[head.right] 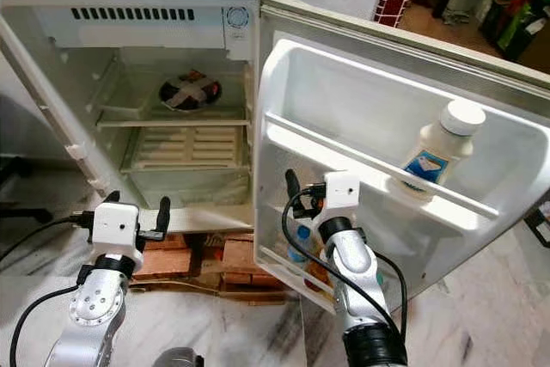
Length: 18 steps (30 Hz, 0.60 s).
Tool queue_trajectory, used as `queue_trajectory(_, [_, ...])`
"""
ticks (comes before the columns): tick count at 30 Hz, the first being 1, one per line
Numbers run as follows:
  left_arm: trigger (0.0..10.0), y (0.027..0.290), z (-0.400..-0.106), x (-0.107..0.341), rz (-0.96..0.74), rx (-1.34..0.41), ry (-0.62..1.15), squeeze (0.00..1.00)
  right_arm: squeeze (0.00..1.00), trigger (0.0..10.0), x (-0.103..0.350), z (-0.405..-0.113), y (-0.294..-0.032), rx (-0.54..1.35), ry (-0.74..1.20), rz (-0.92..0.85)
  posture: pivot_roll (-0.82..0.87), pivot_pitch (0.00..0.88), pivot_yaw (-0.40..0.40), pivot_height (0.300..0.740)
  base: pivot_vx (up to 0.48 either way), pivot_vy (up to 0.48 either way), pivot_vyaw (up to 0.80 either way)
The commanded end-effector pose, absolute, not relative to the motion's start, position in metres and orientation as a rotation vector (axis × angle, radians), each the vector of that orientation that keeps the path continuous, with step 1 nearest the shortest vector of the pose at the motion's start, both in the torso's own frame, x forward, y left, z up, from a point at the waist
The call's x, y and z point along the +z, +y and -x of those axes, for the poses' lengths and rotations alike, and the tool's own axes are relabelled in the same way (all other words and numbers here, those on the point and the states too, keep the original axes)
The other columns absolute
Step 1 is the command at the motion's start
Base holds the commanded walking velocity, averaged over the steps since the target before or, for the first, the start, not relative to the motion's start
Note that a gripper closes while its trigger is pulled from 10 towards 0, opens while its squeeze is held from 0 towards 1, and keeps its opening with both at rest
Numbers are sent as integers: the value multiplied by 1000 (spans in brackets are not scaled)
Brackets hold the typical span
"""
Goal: Restocking fridge
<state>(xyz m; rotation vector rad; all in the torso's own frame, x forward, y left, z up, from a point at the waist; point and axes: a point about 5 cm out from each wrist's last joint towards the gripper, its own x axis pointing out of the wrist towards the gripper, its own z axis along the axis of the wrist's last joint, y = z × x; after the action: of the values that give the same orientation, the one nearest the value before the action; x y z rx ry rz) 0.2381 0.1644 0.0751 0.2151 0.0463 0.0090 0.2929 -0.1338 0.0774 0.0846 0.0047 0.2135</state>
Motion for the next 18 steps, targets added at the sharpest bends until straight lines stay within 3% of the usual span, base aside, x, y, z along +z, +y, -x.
queue_trajectory(1, [10000,165,-236,70,-215,14,72,0,0,10000,76,-291,-135,215,18,-87,108,0,-47,740,-334,0,0])
queue_trajectory(18, [10000,165,-237,70,-222,21,76,0,0,10000,77,-295,-131,229,17,-73,112,0,-48,740,-311,0,0])
